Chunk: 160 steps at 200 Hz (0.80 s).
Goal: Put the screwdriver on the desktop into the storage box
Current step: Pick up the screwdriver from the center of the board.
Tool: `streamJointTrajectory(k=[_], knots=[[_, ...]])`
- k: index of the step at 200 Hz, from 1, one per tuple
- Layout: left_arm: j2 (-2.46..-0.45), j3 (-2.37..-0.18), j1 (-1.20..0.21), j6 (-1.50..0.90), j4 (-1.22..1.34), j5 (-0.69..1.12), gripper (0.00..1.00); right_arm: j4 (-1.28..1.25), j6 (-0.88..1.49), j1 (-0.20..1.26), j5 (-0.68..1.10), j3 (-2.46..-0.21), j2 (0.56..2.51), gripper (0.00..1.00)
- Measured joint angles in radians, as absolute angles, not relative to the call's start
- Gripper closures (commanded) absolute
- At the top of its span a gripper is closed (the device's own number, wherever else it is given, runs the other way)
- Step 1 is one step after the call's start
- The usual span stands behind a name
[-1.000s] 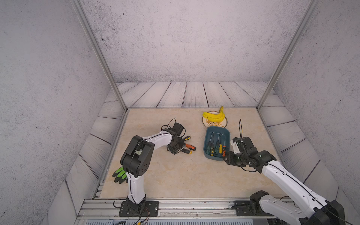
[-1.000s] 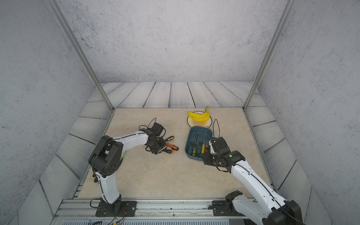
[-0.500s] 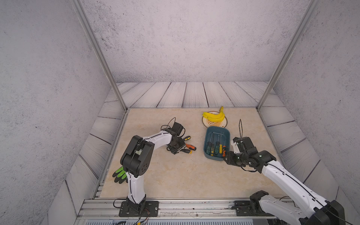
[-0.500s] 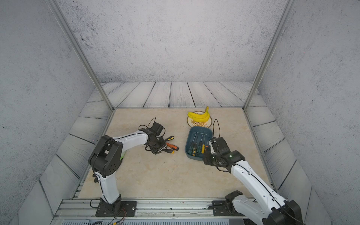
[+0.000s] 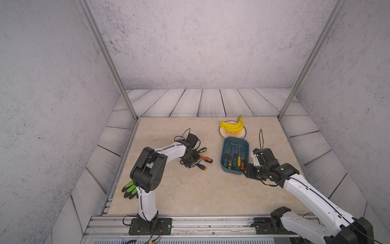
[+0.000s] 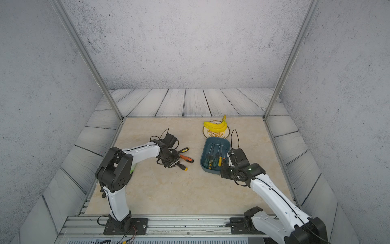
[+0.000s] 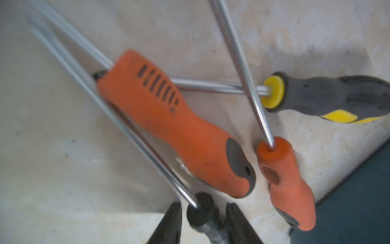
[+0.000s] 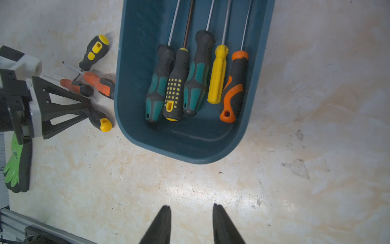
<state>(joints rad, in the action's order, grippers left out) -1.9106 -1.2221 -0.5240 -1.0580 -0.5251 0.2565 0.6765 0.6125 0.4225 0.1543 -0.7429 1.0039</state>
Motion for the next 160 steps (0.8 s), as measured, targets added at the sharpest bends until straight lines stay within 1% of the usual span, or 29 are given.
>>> streamJointTrajectory(k=[27, 47, 60, 68, 91, 100, 122, 147, 160], knots=[[-1.911, -1.223, -0.524, -1.059, -0.524, 0.259, 0.55, 0.677, 0.614, 0.422, 0.151, -0.743, 1.004, 0.63], [-1.912, -1.225, -0.524, -1.06, -0.528, 0.259, 0.58, 0.677, 0.614, 0.422, 0.146, -0.743, 1.004, 0.63], [-1.913, -1.225, -0.524, -1.056, -0.532, 0.26, 0.61, 0.677, 0.614, 0.422, 0.145, -0.743, 1.004, 0.63], [-1.915, -1.226, -0.524, -1.055, -0.535, 0.26, 0.65, 0.677, 0.614, 0.422, 0.143, -0.743, 1.004, 0.63], [-1.917, -1.228, -0.524, -1.043, -0.548, 0.258, 0.69, 0.676, 0.615, 0.422, 0.139, -0.743, 1.004, 0.63], [-1.917, -1.228, -0.524, -1.044, -0.55, 0.258, 0.73, 0.677, 0.616, 0.422, 0.138, -0.743, 1.004, 0.63], [-1.917, -1.228, -0.524, -1.043, -0.554, 0.266, 0.74, 0.676, 0.617, 0.422, 0.136, -0.743, 1.004, 0.63], [-1.916, -1.222, -0.522, -1.044, -0.549, 0.276, 0.79, 0.676, 0.618, 0.422, 0.135, -0.741, 1.004, 0.63], [-1.91, -1.213, -0.522, -1.044, -0.541, 0.279, 0.85, 0.676, 0.618, 0.422, 0.134, -0.738, 1.004, 0.63]])
